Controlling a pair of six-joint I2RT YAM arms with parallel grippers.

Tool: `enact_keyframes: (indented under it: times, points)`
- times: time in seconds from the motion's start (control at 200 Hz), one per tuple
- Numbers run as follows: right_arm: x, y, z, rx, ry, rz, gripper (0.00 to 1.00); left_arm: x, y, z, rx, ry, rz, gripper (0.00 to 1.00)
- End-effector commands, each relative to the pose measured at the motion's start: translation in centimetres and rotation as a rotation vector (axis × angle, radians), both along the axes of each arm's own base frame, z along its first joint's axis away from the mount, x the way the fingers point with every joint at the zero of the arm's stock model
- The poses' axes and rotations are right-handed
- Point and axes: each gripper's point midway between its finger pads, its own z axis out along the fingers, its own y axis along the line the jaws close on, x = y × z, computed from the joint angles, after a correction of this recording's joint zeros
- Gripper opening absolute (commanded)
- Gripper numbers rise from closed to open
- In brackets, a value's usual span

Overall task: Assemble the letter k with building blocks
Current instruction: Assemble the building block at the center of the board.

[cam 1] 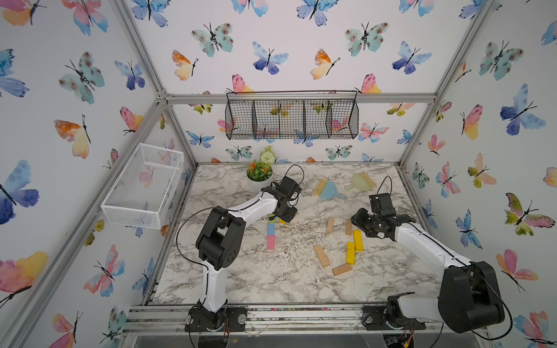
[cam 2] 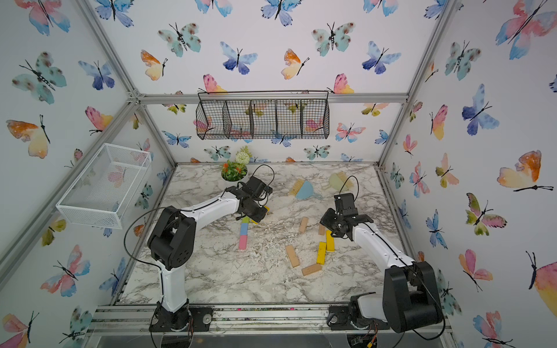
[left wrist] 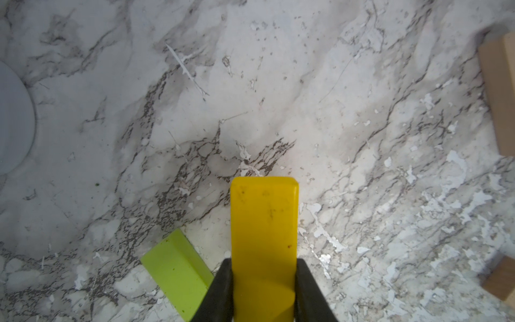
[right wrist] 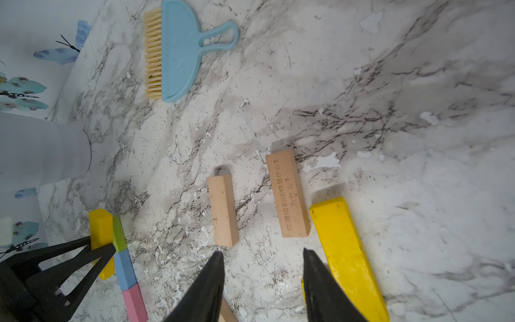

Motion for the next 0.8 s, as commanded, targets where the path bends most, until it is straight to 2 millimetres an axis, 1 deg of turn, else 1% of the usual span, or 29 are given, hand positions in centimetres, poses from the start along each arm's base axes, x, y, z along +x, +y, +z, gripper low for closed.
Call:
enact_keyframes:
  times: [0.0, 0.03, 0.04, 0.065, 0.235, 0.521, 0.691, 0.796]
  points:
    - [-0.1, 0.1, -0.5, 0.003, 0.014, 0.011, 0.48, -0.2, 0.5, -0.8, 0.038, 0.011, -0.007, 0.31]
    - [-0.1, 0.1, -0.6, 0.004, 0.017, 0.013, 0.48, -0.2, 0.5, -0.8, 0.04, 0.01, -0.005, 0.31]
    - [-0.1, 0.1, -0.6, 0.004, 0.017, 0.012, 0.48, -0.3, 0.6, -1.8, 0.054, 0.028, -0.005, 0.31]
    - [-0.1, 0.1, -0.6, 0.002, 0.016, 0.011, 0.48, -0.4, 0.6, -2.3, 0.059, 0.037, -0.007, 0.31]
    - [-0.2, 0.0, -0.6, 0.001, 0.015, 0.007, 0.48, -0.5, 0.9, -3.5, 0.064, 0.068, -0.01, 0.31]
    - [-0.2, 0.2, -0.7, 0.004, 0.02, 0.016, 0.48, -0.6, 1.3, -3.8, 0.061, 0.08, -0.004, 0.31]
    - [-0.2, 0.2, -0.4, 0.003, 0.014, 0.017, 0.48, -0.6, 1.7, -4.5, 0.072, 0.094, 0.002, 0.31]
    - [-0.2, 0.1, -0.5, 0.0, 0.015, 0.017, 0.48, -0.5, 1.8, -4.3, 0.067, 0.092, 0.005, 0.31]
